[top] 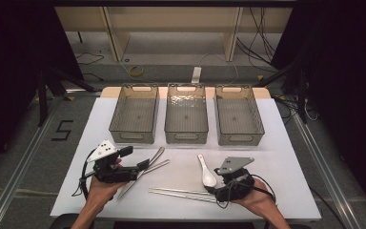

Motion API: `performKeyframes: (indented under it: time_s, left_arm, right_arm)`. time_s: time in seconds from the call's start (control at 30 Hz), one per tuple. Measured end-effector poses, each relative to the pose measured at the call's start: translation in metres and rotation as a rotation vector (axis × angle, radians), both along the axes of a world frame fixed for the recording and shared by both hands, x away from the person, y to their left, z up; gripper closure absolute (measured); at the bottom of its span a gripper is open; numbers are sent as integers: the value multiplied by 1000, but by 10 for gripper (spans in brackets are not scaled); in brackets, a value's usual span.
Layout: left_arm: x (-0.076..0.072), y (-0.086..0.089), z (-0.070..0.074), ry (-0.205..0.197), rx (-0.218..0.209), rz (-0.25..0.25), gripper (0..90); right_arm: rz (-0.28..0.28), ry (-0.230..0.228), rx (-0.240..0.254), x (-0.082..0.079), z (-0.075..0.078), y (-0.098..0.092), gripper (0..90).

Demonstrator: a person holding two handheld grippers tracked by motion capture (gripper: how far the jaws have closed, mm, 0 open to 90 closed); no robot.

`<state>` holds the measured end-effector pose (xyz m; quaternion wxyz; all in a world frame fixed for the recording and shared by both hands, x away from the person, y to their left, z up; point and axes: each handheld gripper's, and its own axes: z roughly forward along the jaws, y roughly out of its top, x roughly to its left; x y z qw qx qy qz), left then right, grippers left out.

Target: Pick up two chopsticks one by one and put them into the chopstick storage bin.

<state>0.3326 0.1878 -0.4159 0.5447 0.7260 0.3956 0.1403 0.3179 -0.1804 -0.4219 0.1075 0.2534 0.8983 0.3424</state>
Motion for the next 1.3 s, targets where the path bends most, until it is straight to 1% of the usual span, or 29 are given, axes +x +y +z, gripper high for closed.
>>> performKeyframes:
  time_s: [0.03,0.1,0.13,0.23,0.27,0.3,0.33,0.37,0.4,0.47,0.5,0.53,0.57,0.67,0.7,0.73,0.77,0.8,0.83,0.87,0.9,0.97,1.0,1.07,1.13,1.17,1.23,1.27,1.3]
  left_arm:
    - [0,0,0,0,1,-1,149]
    - [0,0,0,1,-1,-1,149]
    - [0,0,0,0,1,-1,149]
    - [0,0,0,1,1,-4,149]
    - [0,0,0,1,1,-4,149]
    - [0,0,0,3,0,-4,149]
    - [0,-1,0,3,1,-4,149]
    - [0,-1,0,4,1,-4,149]
    - [0,-2,0,4,1,-4,149]
    - [0,-2,0,4,6,-7,149]
    - [0,-2,0,4,7,-7,149]
    - [0,-1,0,2,9,-9,149]
    - [0,-1,0,2,9,-8,149]
    - [0,-2,0,4,8,-8,149]
    - [0,-2,0,2,10,-10,149]
    - [0,-2,0,2,10,-10,149]
    - [0,-2,-1,3,9,-11,149]
    - [0,-2,-1,3,10,-11,149]
    - [0,-2,-1,3,11,-11,149]
    - [0,-2,-1,3,11,-11,149]
    - [0,-2,-1,3,11,-11,149]
    - [0,-2,-1,3,11,-12,149]
    - [0,-2,-1,3,12,-12,149]
    - [0,-2,-1,3,11,-13,149]
    - [0,-2,-1,3,12,-13,149]
    - [0,-2,0,3,13,-14,149]
    - [0,-2,0,3,13,-14,149]
    - [0,-2,0,2,13,-14,149]
    - [0,-3,0,2,12,-14,149]
  right_arm:
    - [45,35,-50,2,-2,10,378]
    - [74,50,-101,2,-4,18,416]
    - [90,53,-124,2,-6,21,436]
    - [123,87,-177,3,-11,28,473]
    - [123,97,-194,2,-13,30,482]
    - [123,97,-194,2,-13,30,482]
    - [131,120,-217,2,-15,31,506]
    - [139,126,-227,3,-17,31,520]
    - [134,140,-235,3,-17,31,530]
    - [144,150,-254,3,-19,32,550]
    - [144,150,-254,3,-19,32,550]
    - [153,155,-281,3,-22,33,572]
    - [161,155,-292,4,-23,33,582]
    - [168,169,-311,4,-26,35,615]
    - [171,180,-313,3,-26,36,626]
    - [171,180,-313,3,-26,36,626]
    - [179,187,-332,3,-27,37,650]
    - [179,187,-332,3,-27,37,650]
    - [174,198,-341,3,-29,39,676]
    - [195,185,-348,4,-30,39,686]
    - [195,185,-348,4,-30,39,686]
    - [207,194,-369,4,-32,42,719]
    - [198,205,-371,4,-33,43,730]
    - [206,213,-389,4,-33,43,746]
    - [205,212,-391,5,-35,44,762]
    - [203,225,-401,5,-34,45,770]
    - [211,216,-399,5,-36,46,776]
    - [219,215,-414,5,-37,47,786]
    - [214,217,-414,5,-37,47,796]
